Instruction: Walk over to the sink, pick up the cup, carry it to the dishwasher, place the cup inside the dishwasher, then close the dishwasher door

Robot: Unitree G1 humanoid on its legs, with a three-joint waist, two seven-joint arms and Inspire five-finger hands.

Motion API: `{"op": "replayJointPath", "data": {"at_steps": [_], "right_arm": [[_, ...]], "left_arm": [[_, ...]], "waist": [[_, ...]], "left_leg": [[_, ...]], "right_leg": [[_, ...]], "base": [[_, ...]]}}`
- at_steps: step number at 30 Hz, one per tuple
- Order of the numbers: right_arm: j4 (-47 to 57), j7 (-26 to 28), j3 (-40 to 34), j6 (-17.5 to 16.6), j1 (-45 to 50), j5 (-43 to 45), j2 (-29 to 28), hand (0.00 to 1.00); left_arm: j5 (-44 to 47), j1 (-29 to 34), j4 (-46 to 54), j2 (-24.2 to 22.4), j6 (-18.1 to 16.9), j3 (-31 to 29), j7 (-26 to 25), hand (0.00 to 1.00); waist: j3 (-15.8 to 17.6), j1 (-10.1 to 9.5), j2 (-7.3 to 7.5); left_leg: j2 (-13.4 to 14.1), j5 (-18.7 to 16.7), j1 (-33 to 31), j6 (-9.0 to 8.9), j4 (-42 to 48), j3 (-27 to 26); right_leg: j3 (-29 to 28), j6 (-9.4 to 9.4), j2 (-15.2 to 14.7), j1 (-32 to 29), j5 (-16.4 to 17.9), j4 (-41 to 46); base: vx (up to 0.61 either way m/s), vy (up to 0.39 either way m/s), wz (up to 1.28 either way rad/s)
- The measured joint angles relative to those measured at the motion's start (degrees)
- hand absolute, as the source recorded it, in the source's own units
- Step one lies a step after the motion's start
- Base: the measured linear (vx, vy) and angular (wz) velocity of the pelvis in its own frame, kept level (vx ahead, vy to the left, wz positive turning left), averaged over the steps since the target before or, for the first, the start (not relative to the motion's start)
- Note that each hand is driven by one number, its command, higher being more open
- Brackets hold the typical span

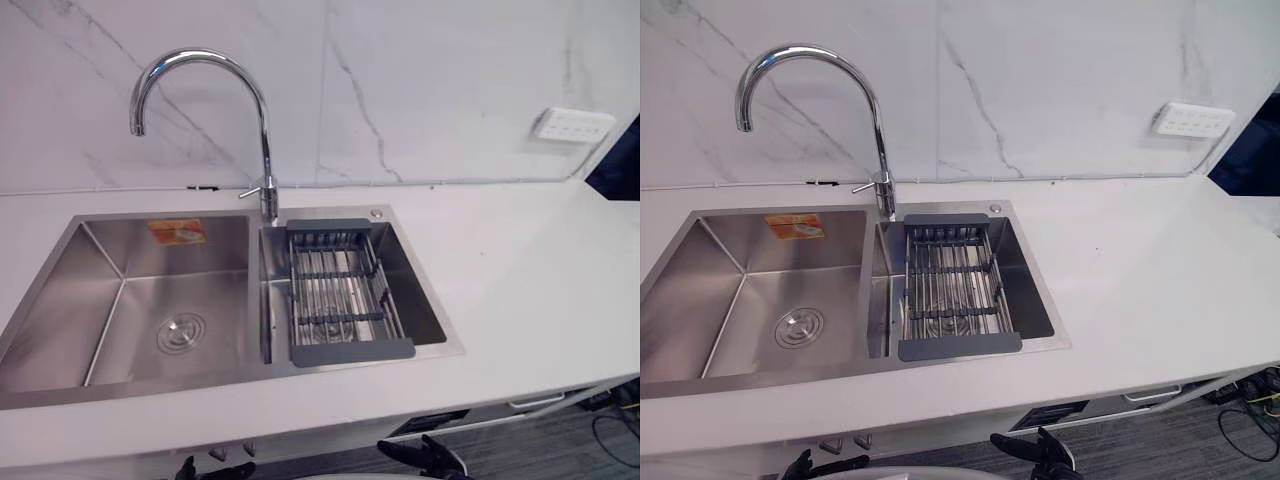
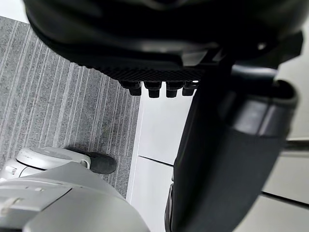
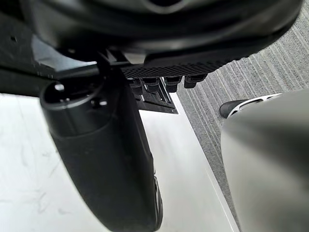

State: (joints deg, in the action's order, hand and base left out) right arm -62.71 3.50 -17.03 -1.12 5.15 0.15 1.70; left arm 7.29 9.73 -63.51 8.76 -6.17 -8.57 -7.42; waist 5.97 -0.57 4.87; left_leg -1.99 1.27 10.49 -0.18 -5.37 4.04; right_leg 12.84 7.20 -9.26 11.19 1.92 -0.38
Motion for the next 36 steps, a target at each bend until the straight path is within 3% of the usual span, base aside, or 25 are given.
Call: {"op": "replayJointPath", "data": {"at_steps": [20, 36], "right_arm": [[0.24, 0.24, 2.84, 0.2, -0.57, -0.09, 0.46, 1.0], [0.15, 0.67, 2.95, 0.83, -1.17, -0.29, 0.53, 1.0]], "left_arm": [[-0.3, -0.11, 0.01, -0.12, 0.95, 0.07, -1.51, 1.0], [0.67, -0.21, -0.01, 0.38, 0.88, 0.28, 4.1, 1.0]], "waist": [[0.55, 0.04, -0.34], [1.04, 0.09, -0.54]], "left_leg": [[0.05, -0.54, -0.04, -0.06, -0.04, -2.01], [0.02, -0.81, 0.32, 0.08, -0.04, -3.15]], "right_leg": [[-1.67, -0.65, 0.21, -0.29, 0.46, -0.77], [-2.17, -0.3, 0.26, -0.27, 0.2, -0.65]], "base": [[-0.03, -0.009, -0.02], [-0.02, -0.019, -0.02]]}}
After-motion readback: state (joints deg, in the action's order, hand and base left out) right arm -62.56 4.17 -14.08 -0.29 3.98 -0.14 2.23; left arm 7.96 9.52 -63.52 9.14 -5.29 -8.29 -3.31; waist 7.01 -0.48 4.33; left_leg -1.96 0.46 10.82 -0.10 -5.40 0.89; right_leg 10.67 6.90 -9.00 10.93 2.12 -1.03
